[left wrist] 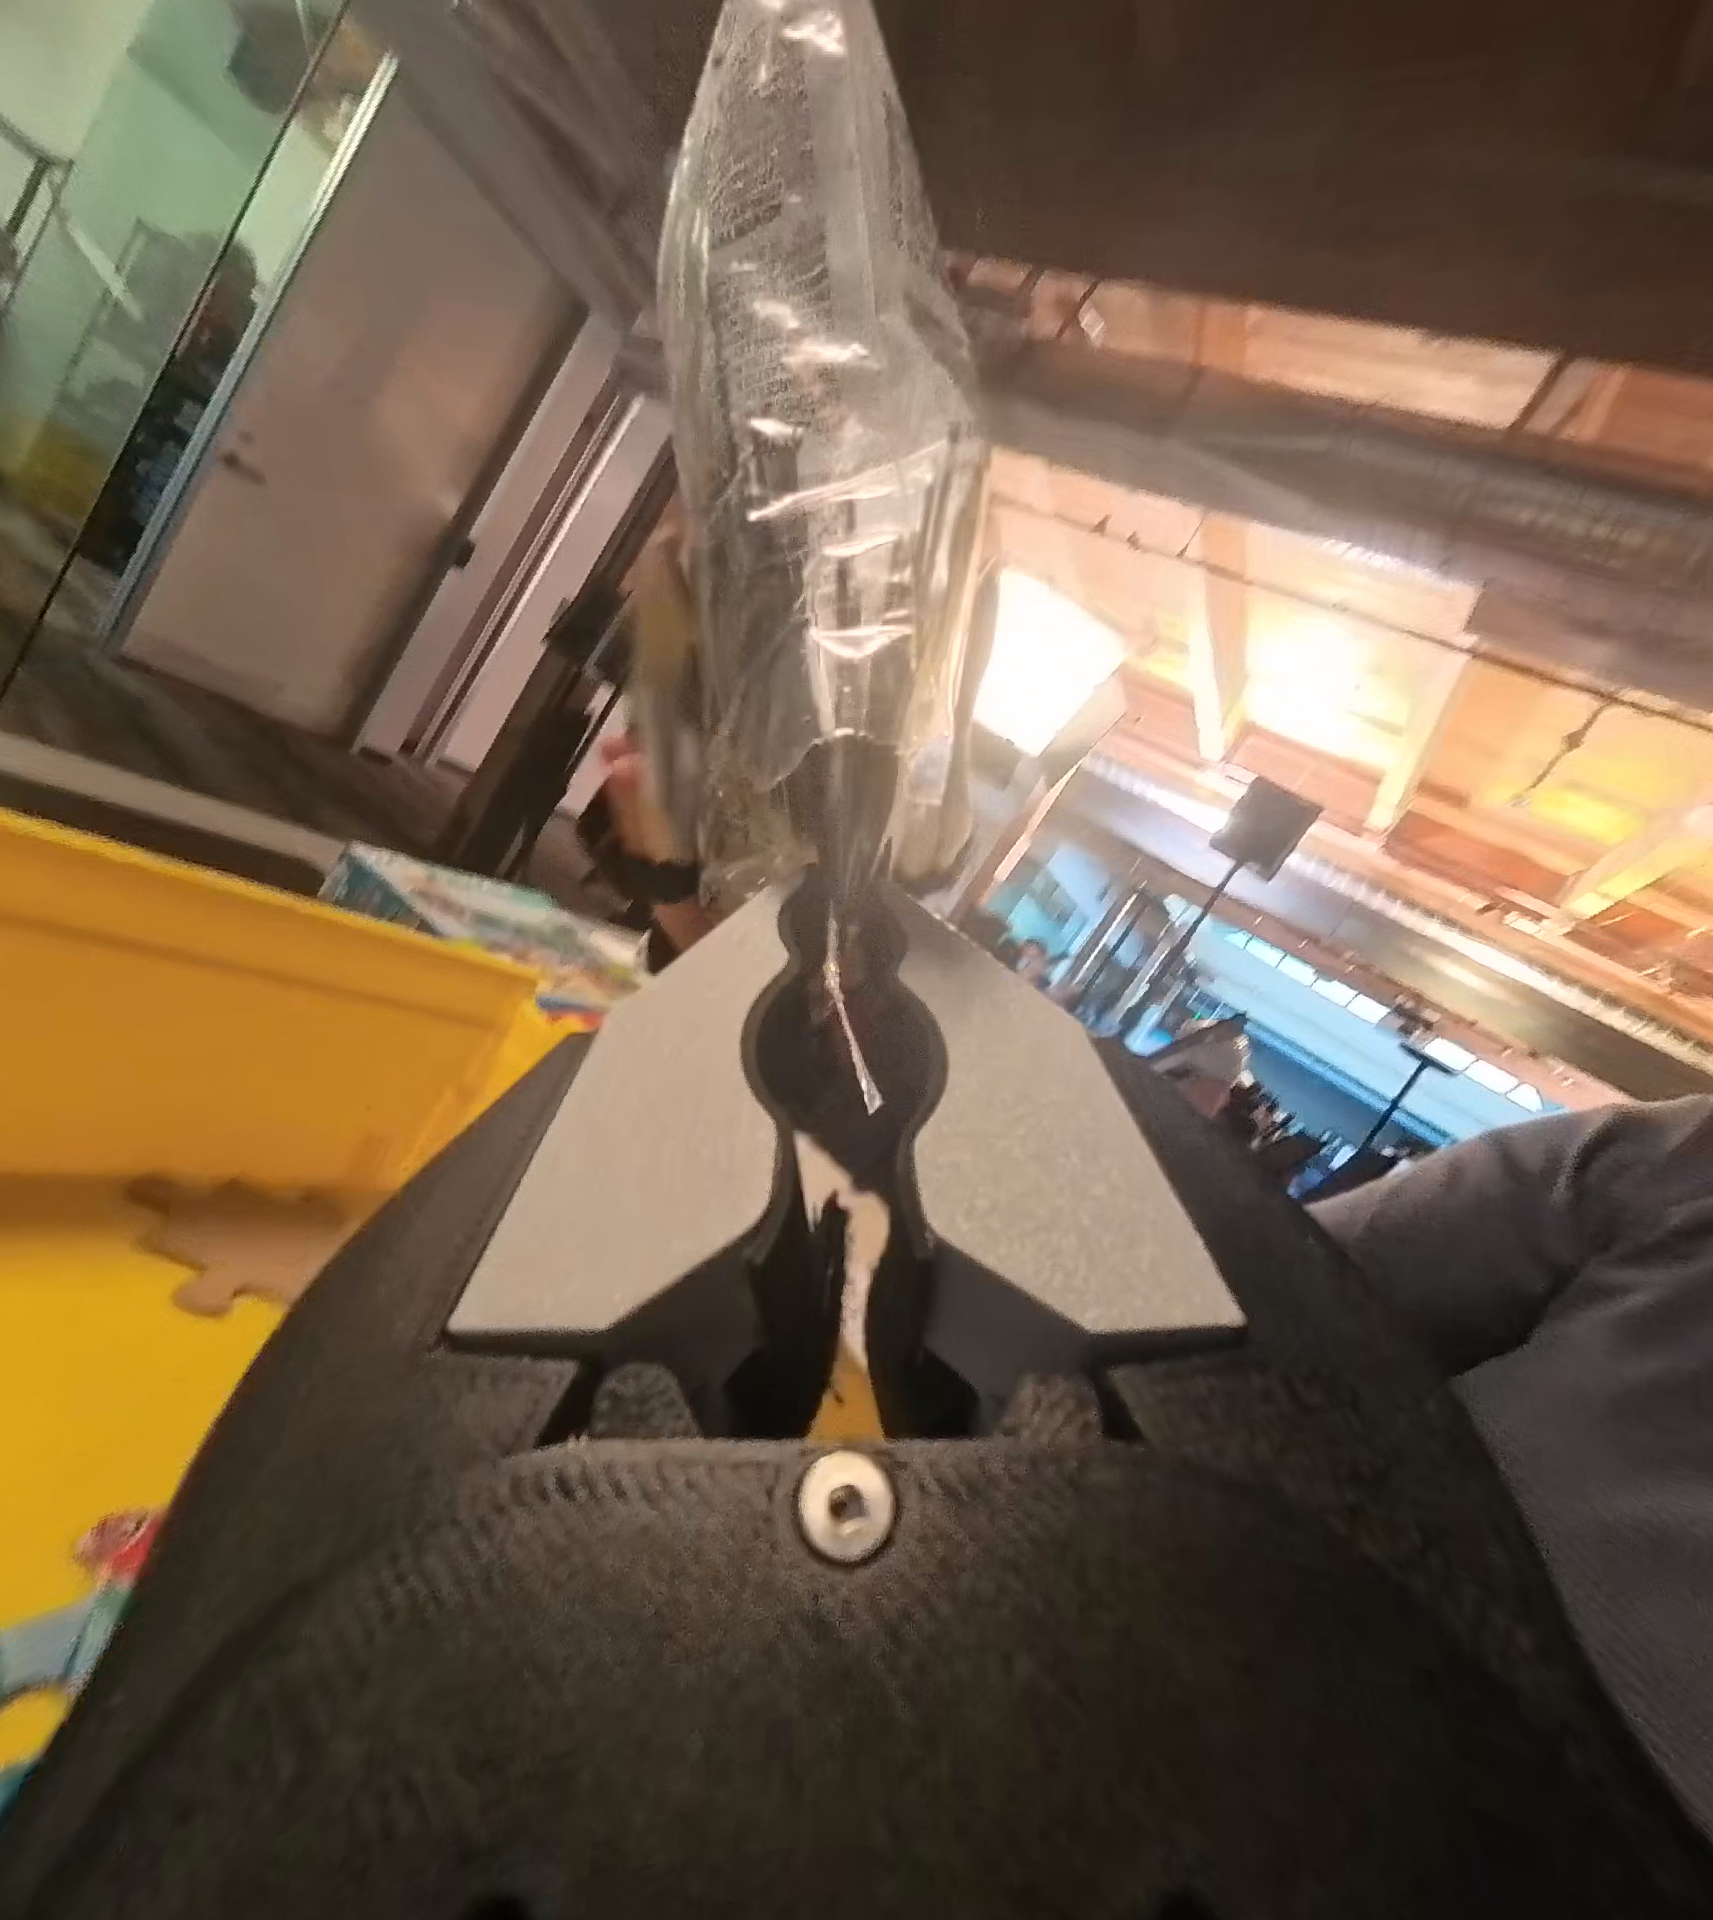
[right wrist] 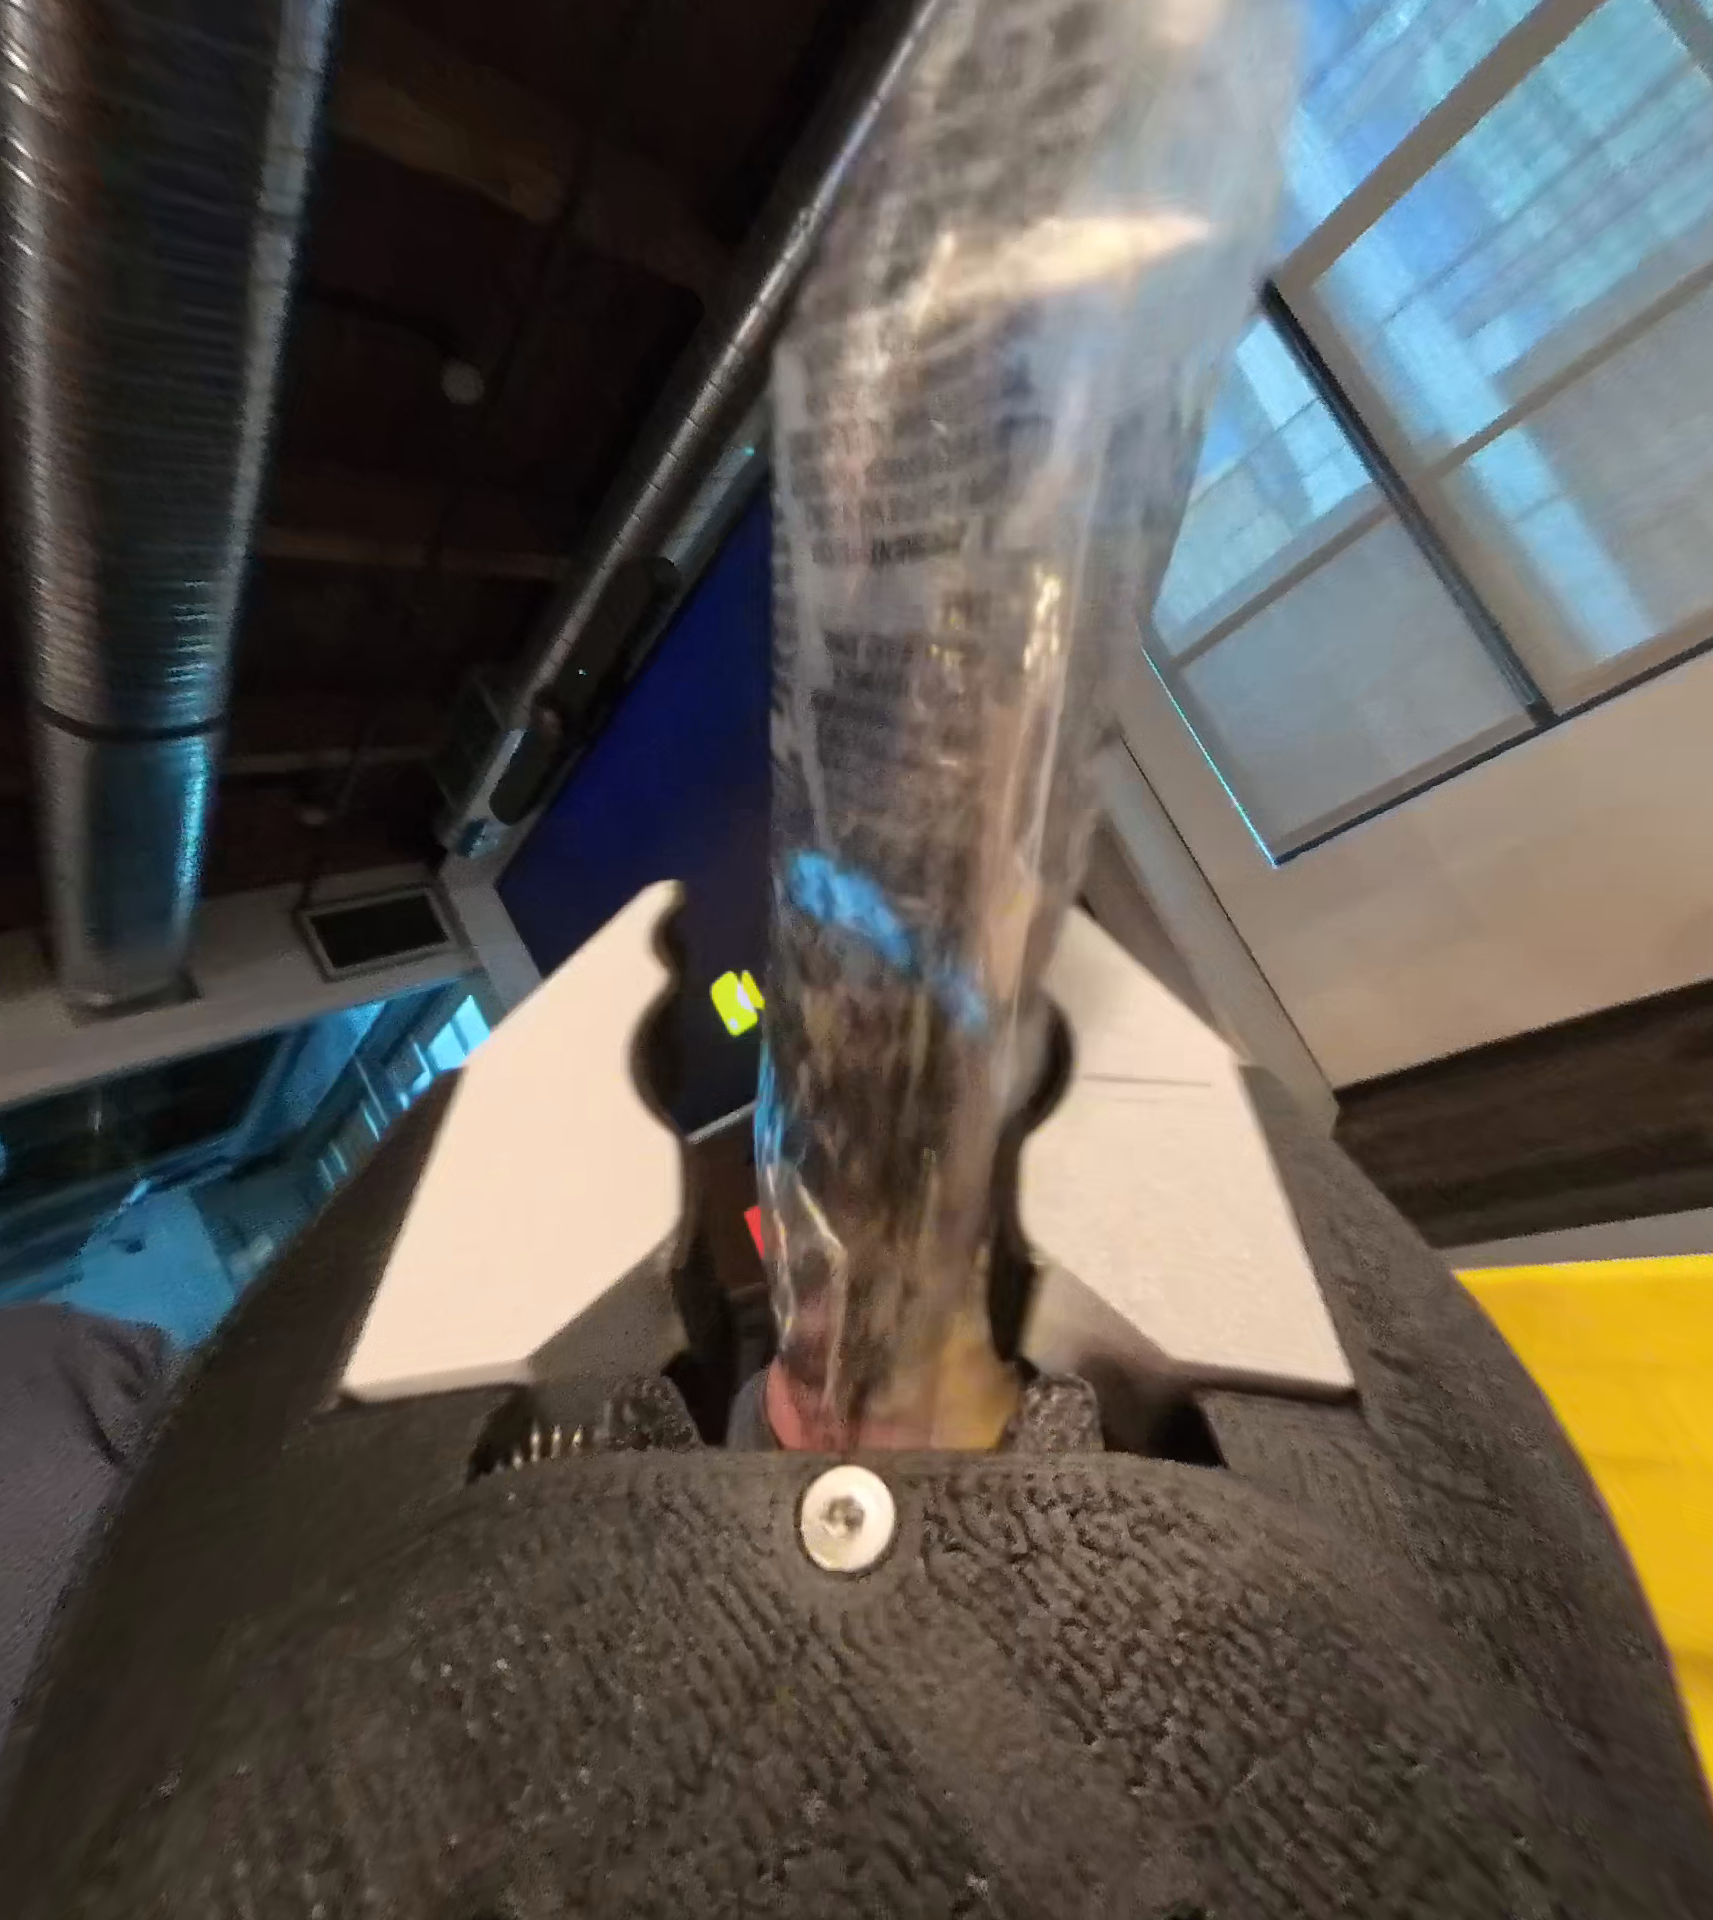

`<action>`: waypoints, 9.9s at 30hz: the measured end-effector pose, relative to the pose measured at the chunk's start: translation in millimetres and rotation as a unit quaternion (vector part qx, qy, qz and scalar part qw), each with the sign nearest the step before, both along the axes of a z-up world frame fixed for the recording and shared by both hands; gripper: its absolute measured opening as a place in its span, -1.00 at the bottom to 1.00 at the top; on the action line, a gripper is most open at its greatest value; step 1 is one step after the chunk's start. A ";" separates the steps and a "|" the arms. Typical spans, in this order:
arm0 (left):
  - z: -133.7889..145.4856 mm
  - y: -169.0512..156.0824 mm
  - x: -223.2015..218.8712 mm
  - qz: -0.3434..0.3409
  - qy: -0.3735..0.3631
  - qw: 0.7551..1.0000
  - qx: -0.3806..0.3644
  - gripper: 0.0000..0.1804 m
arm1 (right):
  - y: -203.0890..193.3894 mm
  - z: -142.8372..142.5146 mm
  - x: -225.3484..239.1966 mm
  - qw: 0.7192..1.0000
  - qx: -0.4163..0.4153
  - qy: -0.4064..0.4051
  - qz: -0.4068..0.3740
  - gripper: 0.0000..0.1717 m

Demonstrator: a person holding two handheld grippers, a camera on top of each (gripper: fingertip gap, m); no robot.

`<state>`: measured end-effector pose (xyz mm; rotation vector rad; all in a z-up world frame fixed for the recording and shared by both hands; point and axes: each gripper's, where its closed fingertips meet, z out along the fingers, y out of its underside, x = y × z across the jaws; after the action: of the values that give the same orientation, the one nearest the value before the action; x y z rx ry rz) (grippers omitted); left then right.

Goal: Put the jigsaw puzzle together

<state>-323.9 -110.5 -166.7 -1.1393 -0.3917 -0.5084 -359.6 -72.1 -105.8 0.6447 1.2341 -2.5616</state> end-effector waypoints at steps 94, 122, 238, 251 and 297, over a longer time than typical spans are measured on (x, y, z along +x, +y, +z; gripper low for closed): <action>-39.4 30.7 6.3 -0.007 -0.072 0.997 -0.037 -0.93 | 32.1 -12.2 -28.0 0.990 0.116 0.010 -0.076 -0.93; -100.0 -13.2 -9.0 0.134 -0.094 0.951 -0.261 -0.97 | 107.7 16.0 -28.2 0.983 0.021 0.018 -0.184 -0.98; -3.6 -1.5 -2.4 0.404 0.228 0.876 -0.133 -0.98 | 11.5 -31.9 -24.8 0.820 0.428 0.251 -0.285 -1.00; 35.5 -11.0 15.2 0.426 0.262 0.856 -0.128 -0.60 | 9.1 -17.1 0.5 0.833 0.408 0.284 -0.245 -1.00; 22.0 -0.9 -16.2 0.502 0.276 0.773 -0.271 -1.00 | -14.7 -9.3 17.3 0.811 0.405 0.347 -0.243 -0.48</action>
<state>-340.1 -111.4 -144.7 -1.3663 -0.5759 0.9392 -342.3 -86.8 -115.1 0.0963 2.8143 -2.6516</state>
